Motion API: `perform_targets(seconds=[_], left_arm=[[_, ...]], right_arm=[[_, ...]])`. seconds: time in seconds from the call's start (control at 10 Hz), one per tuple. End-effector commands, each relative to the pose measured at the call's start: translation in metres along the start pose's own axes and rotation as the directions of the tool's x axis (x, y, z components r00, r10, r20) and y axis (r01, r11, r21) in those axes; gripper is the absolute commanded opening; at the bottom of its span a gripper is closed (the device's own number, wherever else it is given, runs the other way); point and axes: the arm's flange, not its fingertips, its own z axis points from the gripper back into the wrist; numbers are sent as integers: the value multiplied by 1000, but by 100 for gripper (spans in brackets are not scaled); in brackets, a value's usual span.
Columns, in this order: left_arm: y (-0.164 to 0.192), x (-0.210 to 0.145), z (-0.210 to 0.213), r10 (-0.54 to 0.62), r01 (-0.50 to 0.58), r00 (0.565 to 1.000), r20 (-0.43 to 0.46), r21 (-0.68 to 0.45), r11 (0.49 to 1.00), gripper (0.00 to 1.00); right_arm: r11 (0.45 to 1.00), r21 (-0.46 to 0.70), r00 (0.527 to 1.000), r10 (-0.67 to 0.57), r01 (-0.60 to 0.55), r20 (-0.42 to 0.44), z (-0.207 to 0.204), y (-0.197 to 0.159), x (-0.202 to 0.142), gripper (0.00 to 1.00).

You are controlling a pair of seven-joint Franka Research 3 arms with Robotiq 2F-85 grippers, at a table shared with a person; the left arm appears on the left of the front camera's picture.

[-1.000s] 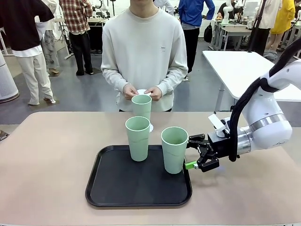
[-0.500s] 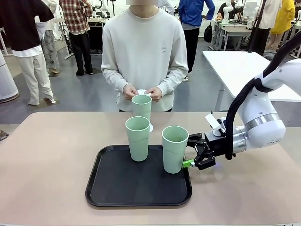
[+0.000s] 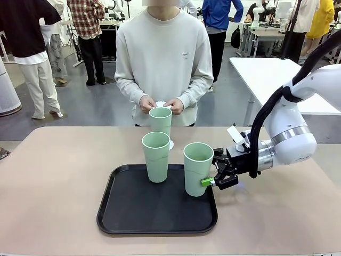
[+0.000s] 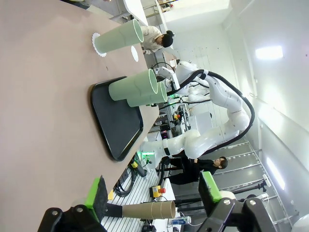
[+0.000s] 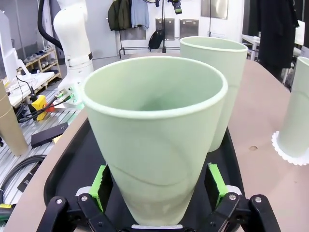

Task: Place coasters on the table and set cups on them.
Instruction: Take one Reusable plastic cup from the Flat Tray and place it on a coaster set by the human.

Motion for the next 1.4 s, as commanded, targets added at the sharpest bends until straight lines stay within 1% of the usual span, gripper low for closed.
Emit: perform_targets(seconds=[0.0, 0.4, 0.8, 0.9, 1.0, 1.1, 1.2, 1.3], left_arm=[[-2, -1, 1, -3, 3, 1000, 0, 0, 1000, 100], [-2, -1, 1, -3, 3, 1000, 0, 0, 1000, 100], [-2, -1, 1, -3, 3, 1000, 0, 0, 1000, 100], [-2, -1, 1, -3, 3, 1000, 0, 0, 1000, 100], [-2, -1, 1, -3, 3, 1000, 0, 0, 1000, 100], [-2, -1, 1, -3, 3, 1000, 0, 0, 1000, 100], [-2, -1, 1, -3, 3, 1000, 0, 0, 1000, 100], [-2, -1, 1, -3, 3, 1000, 0, 0, 1000, 100]], right_arm=[[1000, -29, 999, 8, -7, 38, -12, -10, -5, 100], [1000, -28, 996, 2, 0, 85, -27, -15, -3, 100], [1000, -1, 996, -18, 18, 85, -32, -14, -3, 100], [999, 32, 996, -3, 0, 89, -33, -13, -4, 100], [999, 49, 996, -2, -2, 91, -33, -12, -4, 42], [998, 55, 997, 7, -11, 77, -33, -11, -4, 41], [999, 48, 997, 8, -12, 76, -31, -11, -3, 0], [999, 39, 997, 10, -13, 76, -30, -8, -1, 0]])
